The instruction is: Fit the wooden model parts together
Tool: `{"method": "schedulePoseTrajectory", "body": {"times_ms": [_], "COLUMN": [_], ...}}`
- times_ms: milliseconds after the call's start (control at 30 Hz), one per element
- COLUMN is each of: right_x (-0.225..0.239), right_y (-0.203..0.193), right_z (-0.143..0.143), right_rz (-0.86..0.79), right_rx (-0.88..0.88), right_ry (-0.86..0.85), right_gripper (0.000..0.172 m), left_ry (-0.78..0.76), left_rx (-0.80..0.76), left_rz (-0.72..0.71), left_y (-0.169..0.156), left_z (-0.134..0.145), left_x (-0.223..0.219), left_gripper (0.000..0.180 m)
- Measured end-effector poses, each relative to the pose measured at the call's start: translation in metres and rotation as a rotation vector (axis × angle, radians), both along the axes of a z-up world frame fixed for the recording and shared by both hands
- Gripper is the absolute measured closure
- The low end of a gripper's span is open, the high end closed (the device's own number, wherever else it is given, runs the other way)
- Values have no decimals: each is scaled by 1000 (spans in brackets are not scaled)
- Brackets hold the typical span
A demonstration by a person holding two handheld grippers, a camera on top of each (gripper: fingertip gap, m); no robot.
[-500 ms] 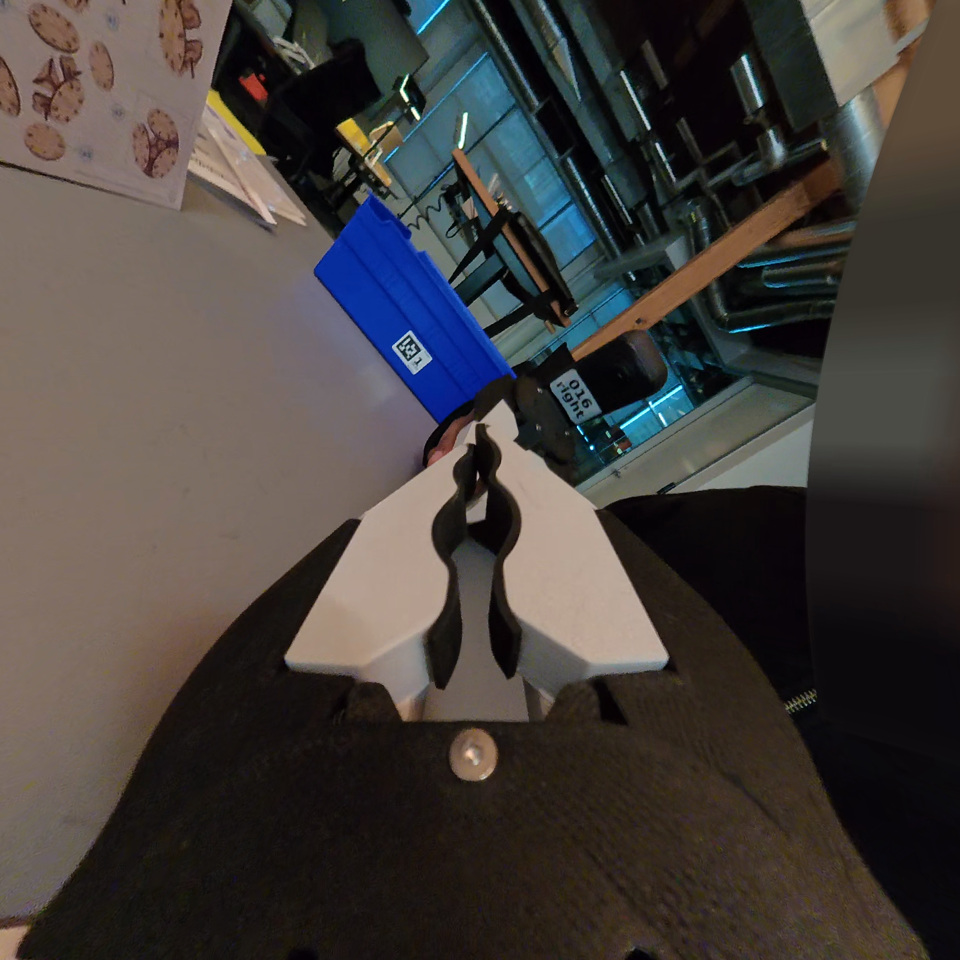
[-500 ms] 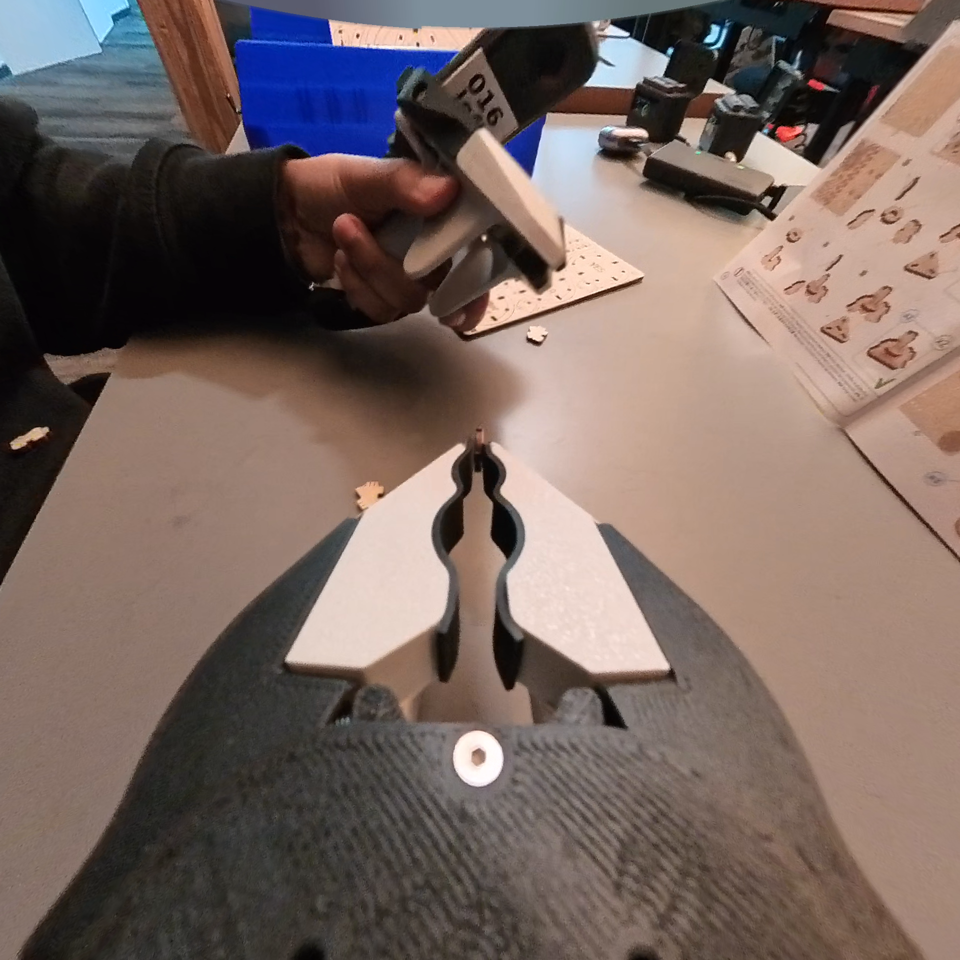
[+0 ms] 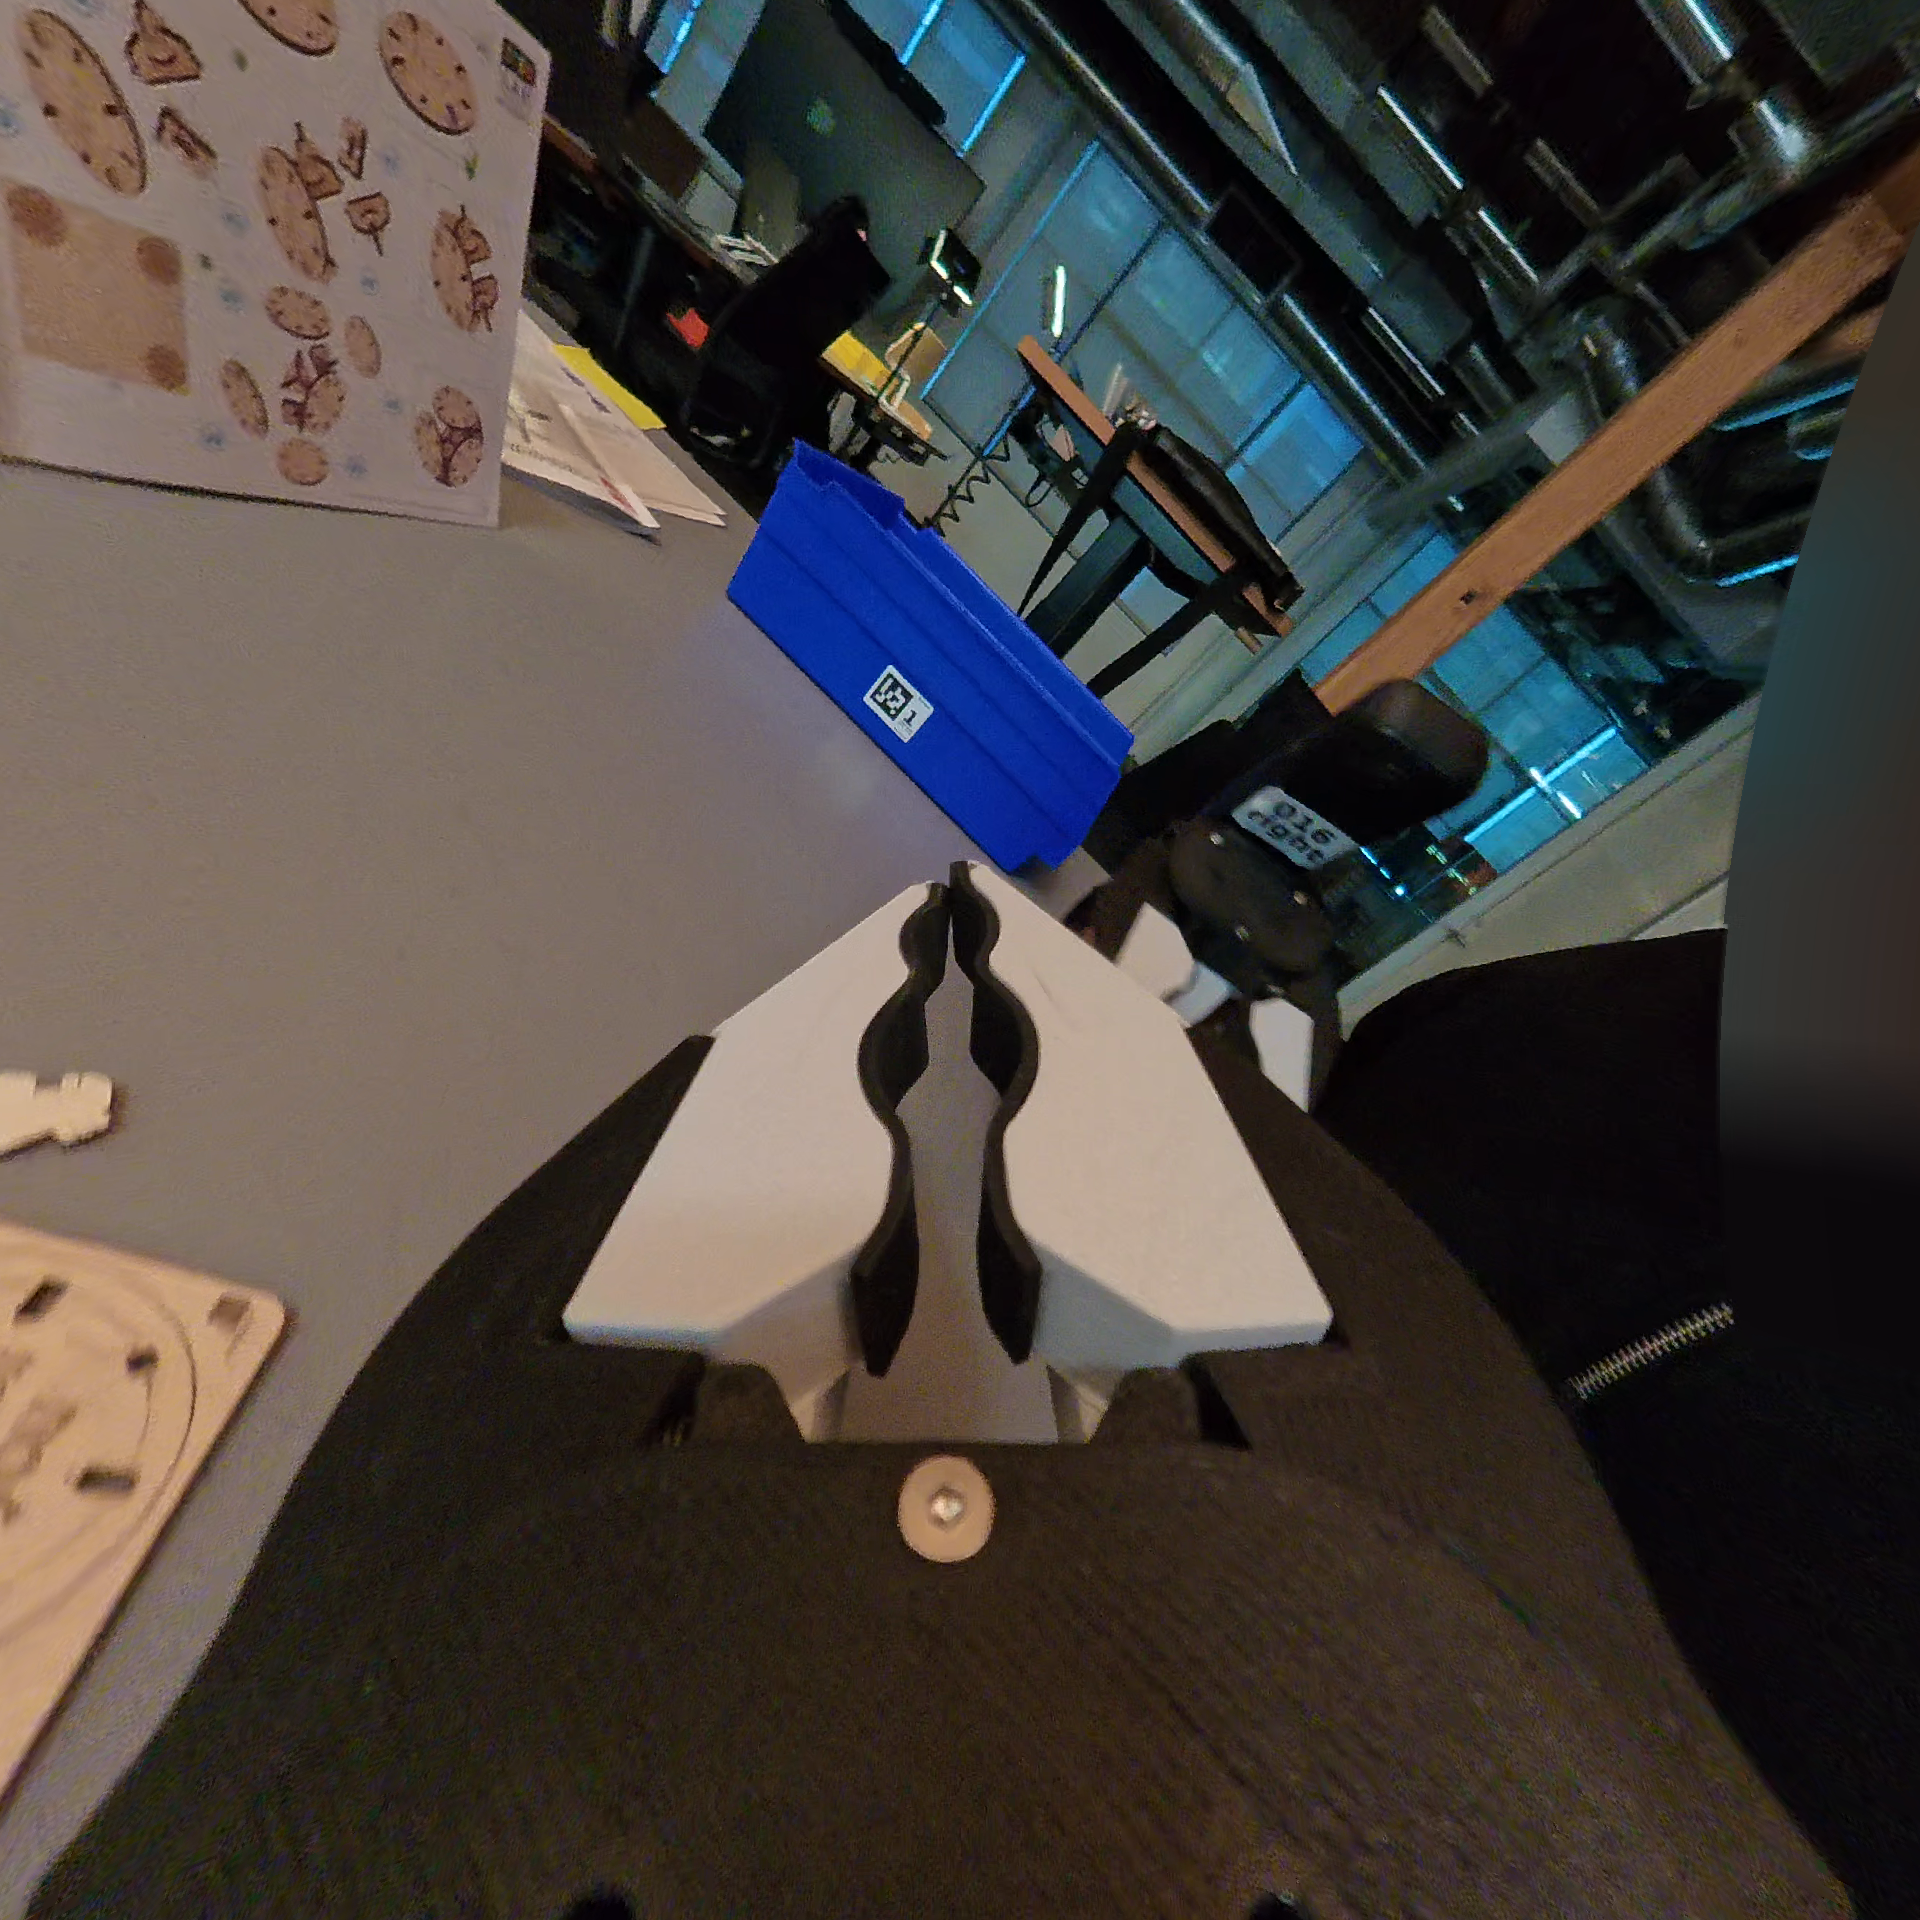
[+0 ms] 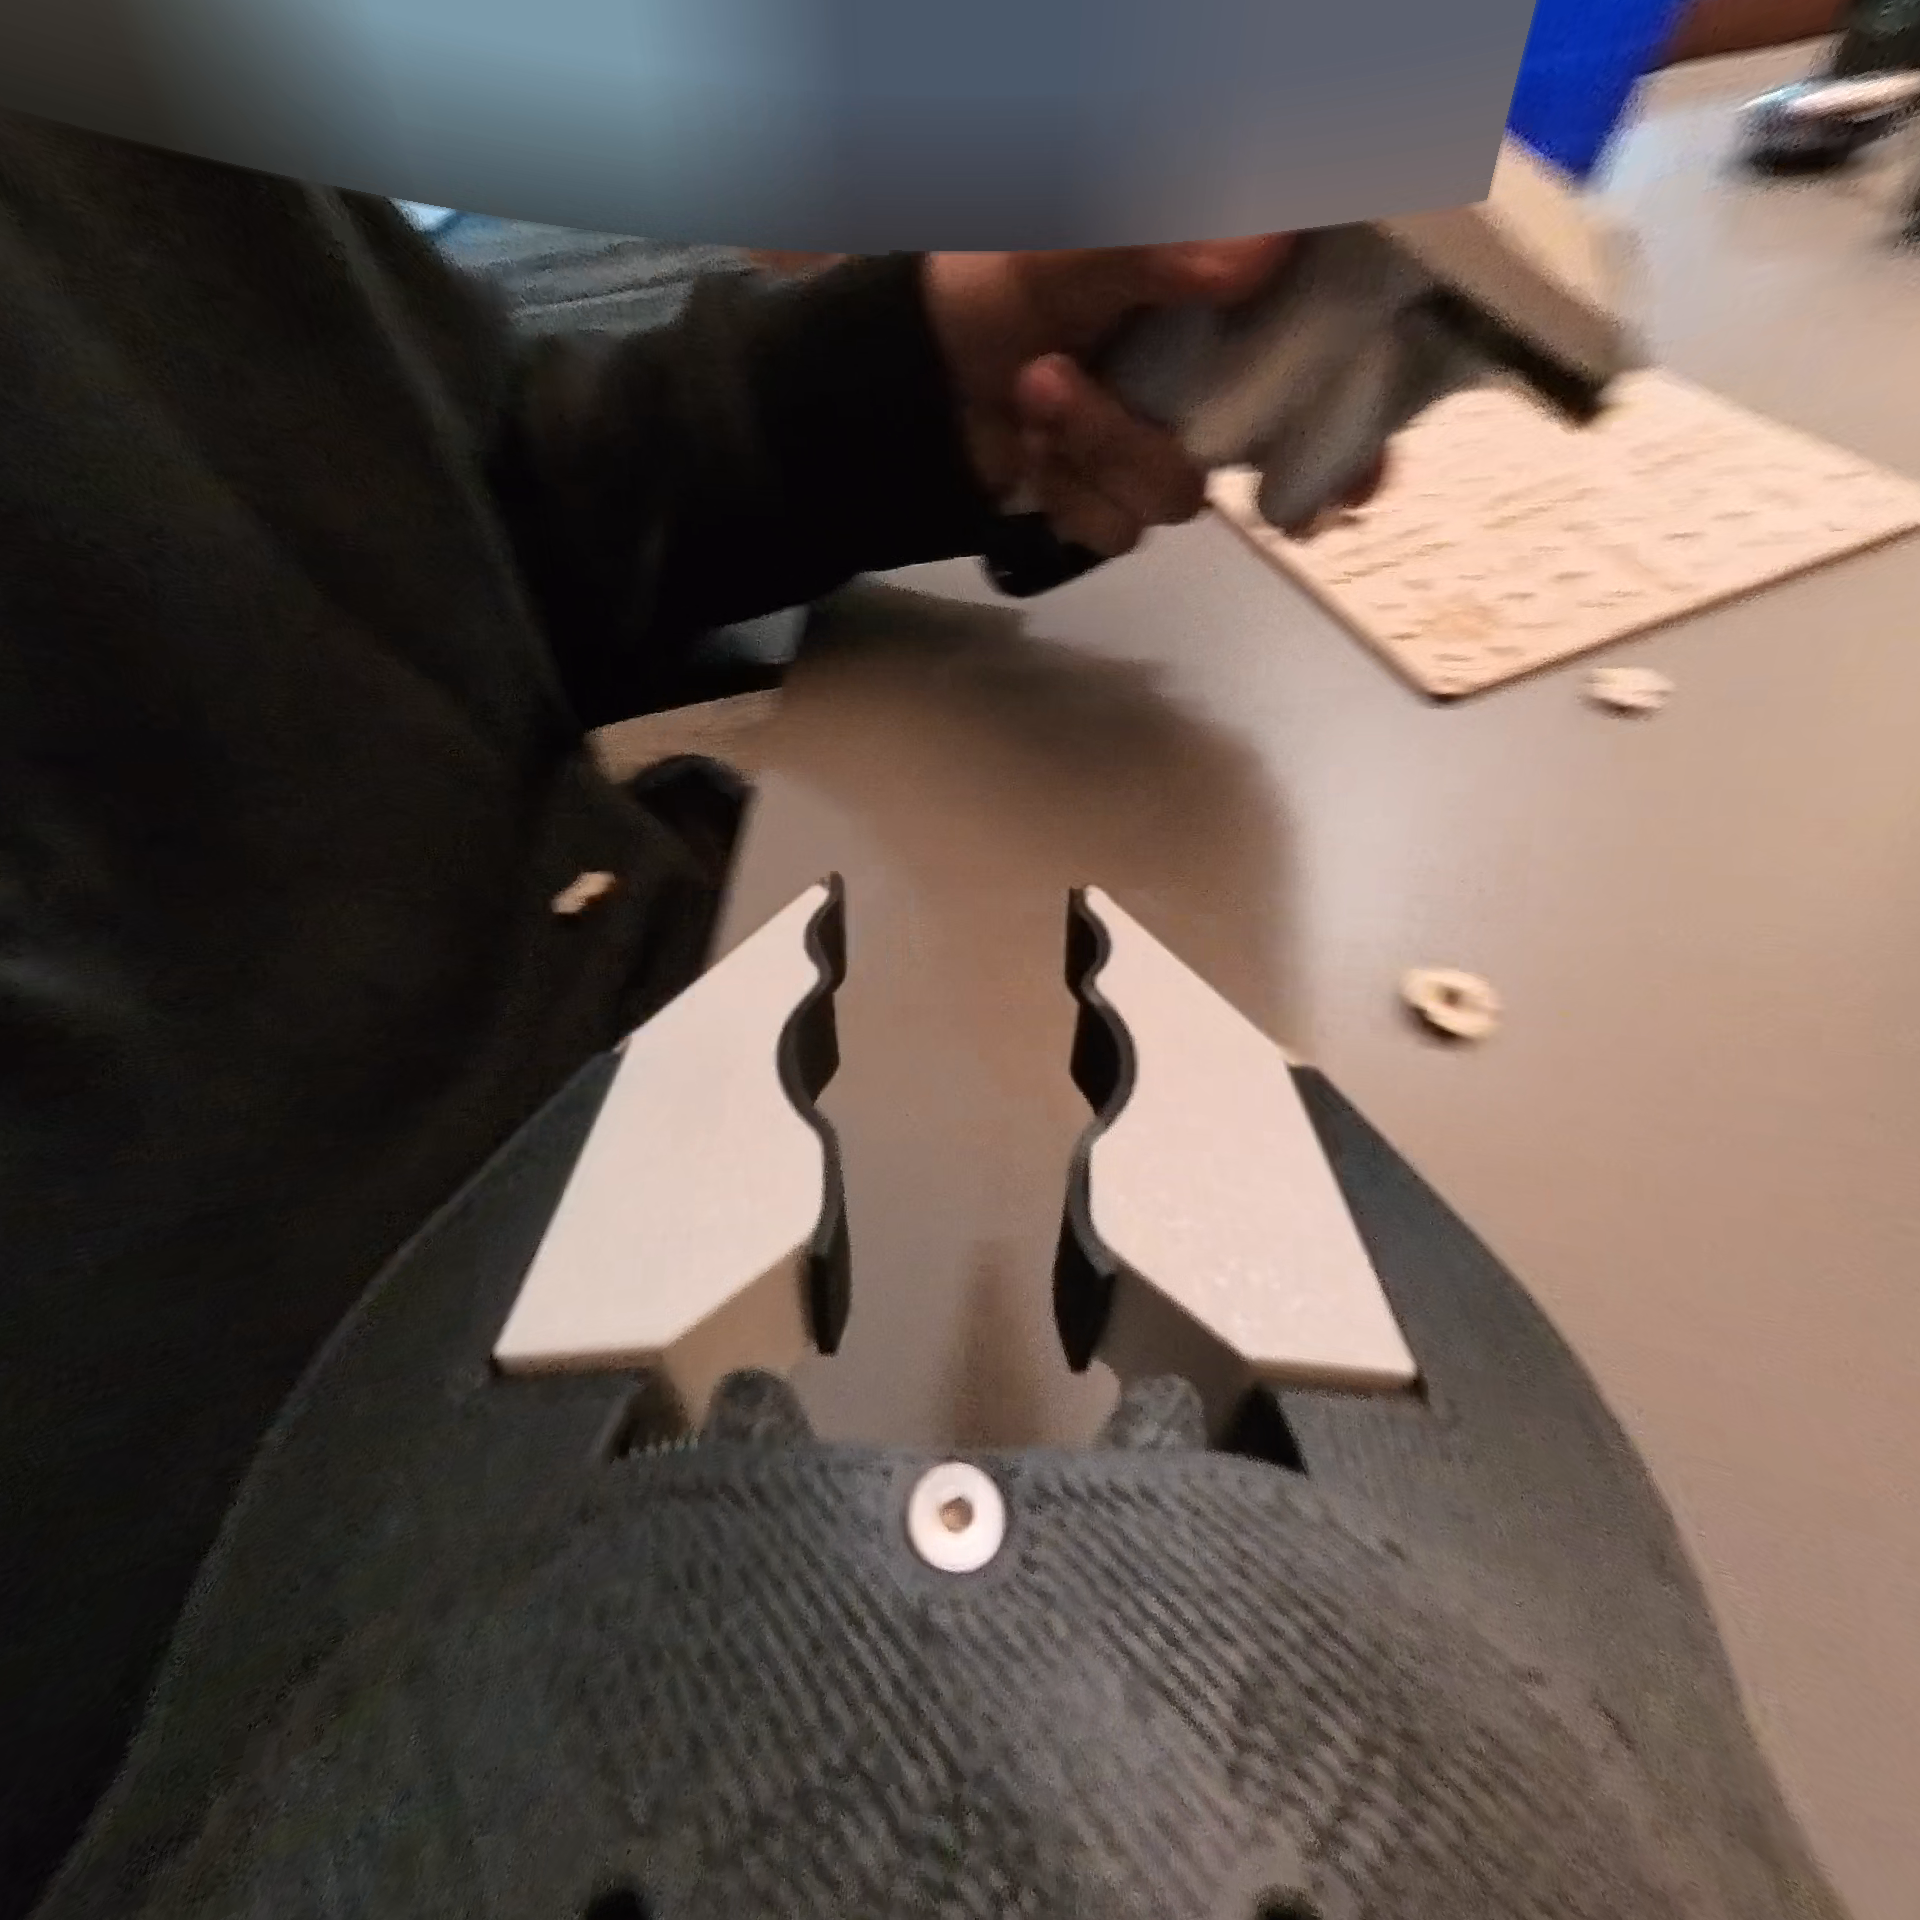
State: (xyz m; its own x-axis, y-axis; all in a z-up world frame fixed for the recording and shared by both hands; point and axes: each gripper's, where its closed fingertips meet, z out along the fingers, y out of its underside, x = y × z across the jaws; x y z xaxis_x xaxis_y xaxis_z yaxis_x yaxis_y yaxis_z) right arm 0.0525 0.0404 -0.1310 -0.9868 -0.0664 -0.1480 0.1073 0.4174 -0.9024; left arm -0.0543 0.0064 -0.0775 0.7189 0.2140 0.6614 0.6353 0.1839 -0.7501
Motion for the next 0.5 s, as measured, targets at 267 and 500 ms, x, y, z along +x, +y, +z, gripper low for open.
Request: {"method": "schedulePoseTrajectory", "body": {"times_ms": [267,500], "right_x": [120,152], "right_y": [-45,-57], "right_z": [-38,-41], "right_rz": [394,558], "right_rx": [169,187], "right_ry": [-80,-10], "right_gripper": [131,135], "left_ry": [0,83], "left_rx": [33,29], "left_rz": [69,88], "left_y": [-20,-24], "left_z": [0,17], "left_x": [19,40], "left_gripper": [180,180]}}
